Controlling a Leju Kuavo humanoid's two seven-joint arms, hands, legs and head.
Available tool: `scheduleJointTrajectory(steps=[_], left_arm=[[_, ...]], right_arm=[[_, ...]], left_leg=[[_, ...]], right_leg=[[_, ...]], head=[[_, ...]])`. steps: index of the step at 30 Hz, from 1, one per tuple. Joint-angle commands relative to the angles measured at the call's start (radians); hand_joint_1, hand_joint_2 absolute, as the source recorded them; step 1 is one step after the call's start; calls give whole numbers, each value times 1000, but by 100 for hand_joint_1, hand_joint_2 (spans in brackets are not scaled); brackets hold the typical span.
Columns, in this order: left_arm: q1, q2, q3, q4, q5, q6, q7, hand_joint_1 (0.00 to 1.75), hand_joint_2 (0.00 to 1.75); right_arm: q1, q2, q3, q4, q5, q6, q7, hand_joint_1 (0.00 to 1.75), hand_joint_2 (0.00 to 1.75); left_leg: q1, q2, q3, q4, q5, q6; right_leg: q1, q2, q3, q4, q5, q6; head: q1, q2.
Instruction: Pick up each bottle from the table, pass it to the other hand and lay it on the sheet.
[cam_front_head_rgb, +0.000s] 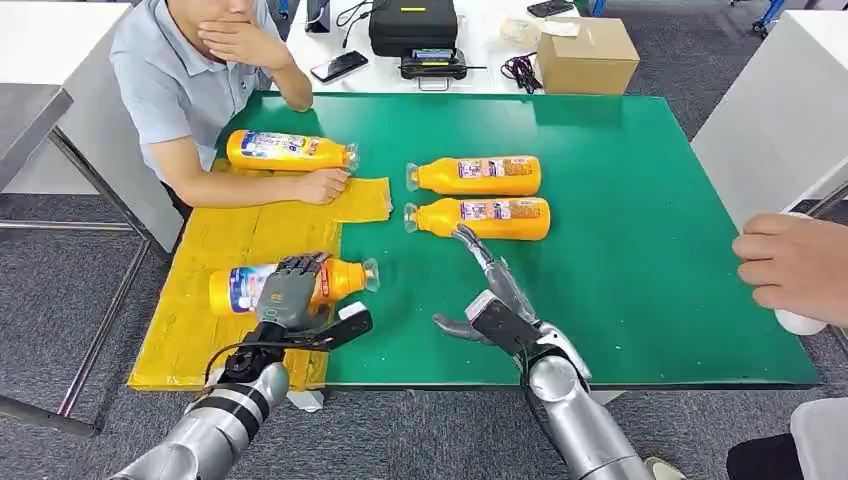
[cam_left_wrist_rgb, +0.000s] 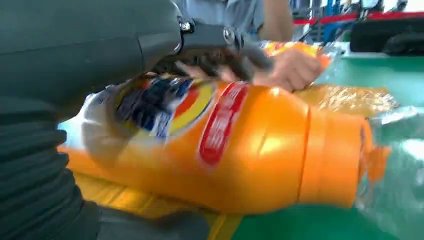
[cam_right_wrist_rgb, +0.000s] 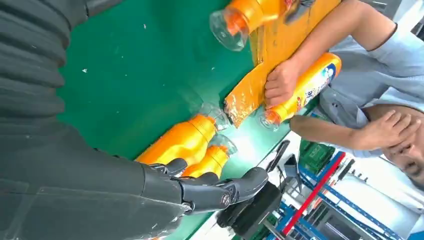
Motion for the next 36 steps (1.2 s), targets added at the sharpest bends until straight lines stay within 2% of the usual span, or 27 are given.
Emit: scheduleJointTrajectory(steps=[1,36], left_arm=[[-44,19,-6,117,5,-22,12,12,175],[-44,19,-6,117,5,-22,12,12,175]], right_arm=[[-51,-11,21,57,0,4,1,0,175],[-51,-11,21,57,0,4,1,0,175]], left_leg=[[1,3,4,0,-2,-2],[1,2,3,0,-1,-2]], right_leg=[[2,2,4,0,-1,-3],[1,2,3,0,0,-2]], head=[[0,0],[0,0]])
